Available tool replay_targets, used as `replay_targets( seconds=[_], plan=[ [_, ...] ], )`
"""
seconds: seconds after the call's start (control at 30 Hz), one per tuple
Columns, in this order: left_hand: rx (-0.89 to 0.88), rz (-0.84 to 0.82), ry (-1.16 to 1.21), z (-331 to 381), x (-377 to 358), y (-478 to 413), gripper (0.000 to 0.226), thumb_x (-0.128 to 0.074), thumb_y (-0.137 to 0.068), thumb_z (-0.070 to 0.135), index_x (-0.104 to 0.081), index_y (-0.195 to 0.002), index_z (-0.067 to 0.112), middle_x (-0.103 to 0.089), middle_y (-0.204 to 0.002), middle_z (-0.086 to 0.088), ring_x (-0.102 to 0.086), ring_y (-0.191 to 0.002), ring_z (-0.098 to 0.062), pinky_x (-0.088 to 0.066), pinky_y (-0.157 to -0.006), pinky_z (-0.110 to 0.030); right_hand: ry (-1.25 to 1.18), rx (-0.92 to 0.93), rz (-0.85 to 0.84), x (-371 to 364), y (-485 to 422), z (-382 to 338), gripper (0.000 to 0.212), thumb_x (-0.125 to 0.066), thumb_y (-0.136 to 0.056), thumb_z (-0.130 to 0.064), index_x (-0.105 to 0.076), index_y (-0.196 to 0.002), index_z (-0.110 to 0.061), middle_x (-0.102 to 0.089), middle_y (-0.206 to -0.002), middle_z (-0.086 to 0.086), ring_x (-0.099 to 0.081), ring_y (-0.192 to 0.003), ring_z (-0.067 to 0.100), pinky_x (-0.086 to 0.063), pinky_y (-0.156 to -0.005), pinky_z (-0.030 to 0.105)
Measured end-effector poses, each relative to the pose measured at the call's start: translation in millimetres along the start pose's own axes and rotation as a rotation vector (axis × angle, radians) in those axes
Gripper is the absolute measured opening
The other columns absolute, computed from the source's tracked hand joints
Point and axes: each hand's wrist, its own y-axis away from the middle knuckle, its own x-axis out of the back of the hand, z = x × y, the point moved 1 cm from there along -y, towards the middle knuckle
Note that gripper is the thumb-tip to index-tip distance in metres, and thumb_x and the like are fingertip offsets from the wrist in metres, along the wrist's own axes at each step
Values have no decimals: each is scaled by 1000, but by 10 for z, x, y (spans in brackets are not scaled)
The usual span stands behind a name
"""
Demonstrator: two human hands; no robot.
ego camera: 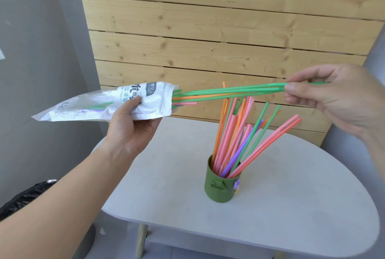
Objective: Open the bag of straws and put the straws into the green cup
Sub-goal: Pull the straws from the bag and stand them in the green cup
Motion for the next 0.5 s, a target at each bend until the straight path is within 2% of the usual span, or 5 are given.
replay_targets(
  seconds=[0.07, 0.2, 0.33, 0.43, 0.5],
  plan=[
    [-5, 2, -11, -14, 6, -10, 39, -58, -104, 7, -61, -142, 5, -77, -129, -13, -75, -119, -30, -60, -98, -52, -4, 5, -19, 148, 28, -44, 41, -93, -39, -38, -80, -71, -15, -75, -68, 1, -74, -65, 17, -61, -70, 23],
    [-10, 15, -37, -46, 38, -31, 36, -59, -103, 7, -62, -139, 6, -77, -129, -11, -76, -117, -29, -62, -94, -48, 5, -28, -54, 403, 74, -107, 63, -98, -24, -56, -82, -73, -20, -77, -69, 0, -76, -65, 16, -60, -69, 20],
    [-27, 22, -54, -29, 82, -60, 35, -59, -104, 7, -63, -138, 7, -76, -130, -11, -76, -118, -28, -60, -100, -46, 81, -64, -60, 623, 116, -156, 65, -97, -24, -60, -82, -75, -22, -76, -68, 1, -75, -63, 15, -60, -67, 19],
    [-24, 18, -64, -34, 104, -70, 23, -58, -104, 7, -66, -125, 9, -76, -131, -11, -76, -118, -28, -63, -95, -46, 146, -86, -76, 727, 173, -172, 67, -96, -22, -62, -82, -75, -22, -76, -67, 3, -75, -61, 15, -60, -65, 19],
    [-15, 18, -67, -49, 100, -66, 23, -58, -104, 7, -66, -126, 9, -76, -131, -11, -75, -118, -28, -65, -89, -47, 198, -94, -89, 745, 206, -178, 66, -97, -23, -61, -82, -75, -23, -76, -66, 6, -75, -59, 16, -60, -64, 19]
  ],
)
